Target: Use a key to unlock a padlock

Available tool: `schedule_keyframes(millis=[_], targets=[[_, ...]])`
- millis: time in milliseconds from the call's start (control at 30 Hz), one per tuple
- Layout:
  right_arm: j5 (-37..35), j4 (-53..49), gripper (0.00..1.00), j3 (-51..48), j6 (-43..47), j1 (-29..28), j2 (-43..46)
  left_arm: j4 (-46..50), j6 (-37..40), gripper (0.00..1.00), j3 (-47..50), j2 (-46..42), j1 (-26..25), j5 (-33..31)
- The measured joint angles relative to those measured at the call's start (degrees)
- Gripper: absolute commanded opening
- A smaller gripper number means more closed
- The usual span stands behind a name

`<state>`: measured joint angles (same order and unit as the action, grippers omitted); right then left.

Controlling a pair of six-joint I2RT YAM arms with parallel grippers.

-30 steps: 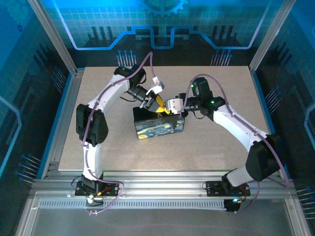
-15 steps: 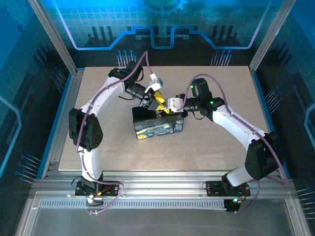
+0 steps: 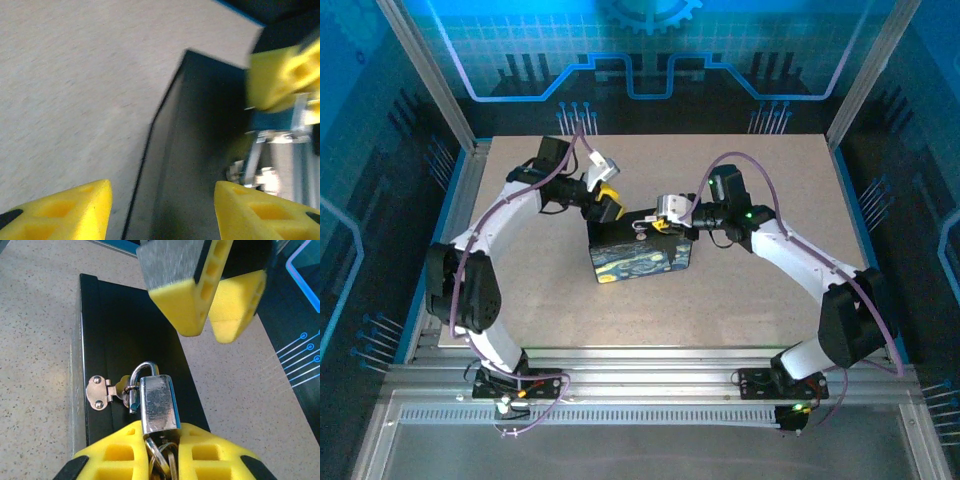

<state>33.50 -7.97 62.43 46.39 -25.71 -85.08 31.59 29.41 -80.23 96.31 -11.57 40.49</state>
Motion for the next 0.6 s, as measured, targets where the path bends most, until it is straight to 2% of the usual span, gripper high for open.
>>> schedule_keyframes(millis=[100,200,367,600], targets=[[0.0,1.7,0.02,-1.1,-3.7,-0.1,0.2,-4.4,-6.2,0.57,3.7,-3.1,0.0,-7.0],[-0.3,3.6,0.02,-2.5,-6.8,-0.7,0.6,-6.5,-10.1,0.57,7.3,-7.7,0.0,-10.5],[-2.4,6.5,0.02,-4.1,-12.0,-3.1,0.9,-6.8,-11.8,0.57,10.8,-13.2,-0.1,-11.3],[-6.0,11.6,0.0,-5.9,-18.4,-6.2,0.9,-4.2,-11.9,0.55,12.2,-13.5,-0.6,-12.3]])
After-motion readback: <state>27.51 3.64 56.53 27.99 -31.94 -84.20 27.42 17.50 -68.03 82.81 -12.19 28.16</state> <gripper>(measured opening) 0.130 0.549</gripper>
